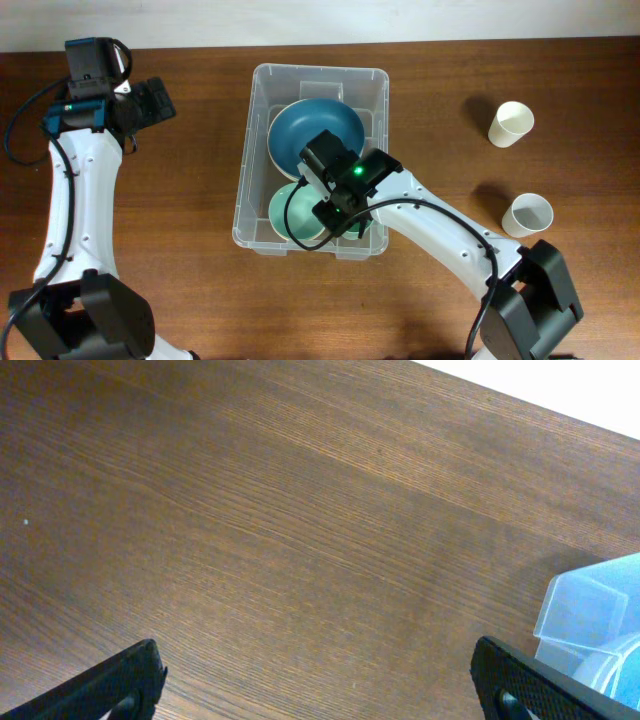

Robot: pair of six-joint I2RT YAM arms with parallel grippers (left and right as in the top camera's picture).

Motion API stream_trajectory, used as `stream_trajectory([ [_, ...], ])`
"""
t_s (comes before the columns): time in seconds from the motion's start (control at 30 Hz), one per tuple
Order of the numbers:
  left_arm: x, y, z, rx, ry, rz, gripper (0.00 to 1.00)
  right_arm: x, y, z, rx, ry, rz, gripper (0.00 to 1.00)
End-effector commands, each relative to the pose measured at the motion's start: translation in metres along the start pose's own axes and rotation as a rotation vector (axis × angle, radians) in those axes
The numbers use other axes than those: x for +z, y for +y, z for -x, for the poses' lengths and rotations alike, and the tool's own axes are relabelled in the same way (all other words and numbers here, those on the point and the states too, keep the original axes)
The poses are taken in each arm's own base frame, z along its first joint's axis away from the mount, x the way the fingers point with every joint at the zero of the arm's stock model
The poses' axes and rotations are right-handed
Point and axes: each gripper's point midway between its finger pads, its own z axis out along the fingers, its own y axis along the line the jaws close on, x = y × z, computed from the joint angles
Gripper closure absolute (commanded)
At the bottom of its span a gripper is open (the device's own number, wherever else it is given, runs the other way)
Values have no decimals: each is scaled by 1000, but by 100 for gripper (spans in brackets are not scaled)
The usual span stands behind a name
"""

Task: Pack container
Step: 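Lower the mint cup into the container beside the mint bowl, then open the right gripper and move it to the white paper cup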

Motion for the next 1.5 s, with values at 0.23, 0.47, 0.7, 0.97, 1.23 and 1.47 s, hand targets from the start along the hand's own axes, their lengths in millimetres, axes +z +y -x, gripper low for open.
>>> stream_trajectory([
  [0.23,-9,1,9,-2,-28,0,0,-122,-31,62,83,-243,-36,58],
  [0.47,-9,1,9,-2,-28,0,0,-173,-148,51,335,-328,-190,45],
  [0.7,-9,1,9,-2,-28,0,0,-182,-281,8,622,-389,-333,37],
  [0.97,-9,1,9,-2,-28,0,0,-126,-372,-14,713,-343,-413,33],
  [1.23,-9,1,9,-2,-28,0,0,-20,-420,-50,797,-171,-402,27],
  [1.47,-9,1,9,-2,-28,0,0,35,-424,-77,829,-61,-352,27],
])
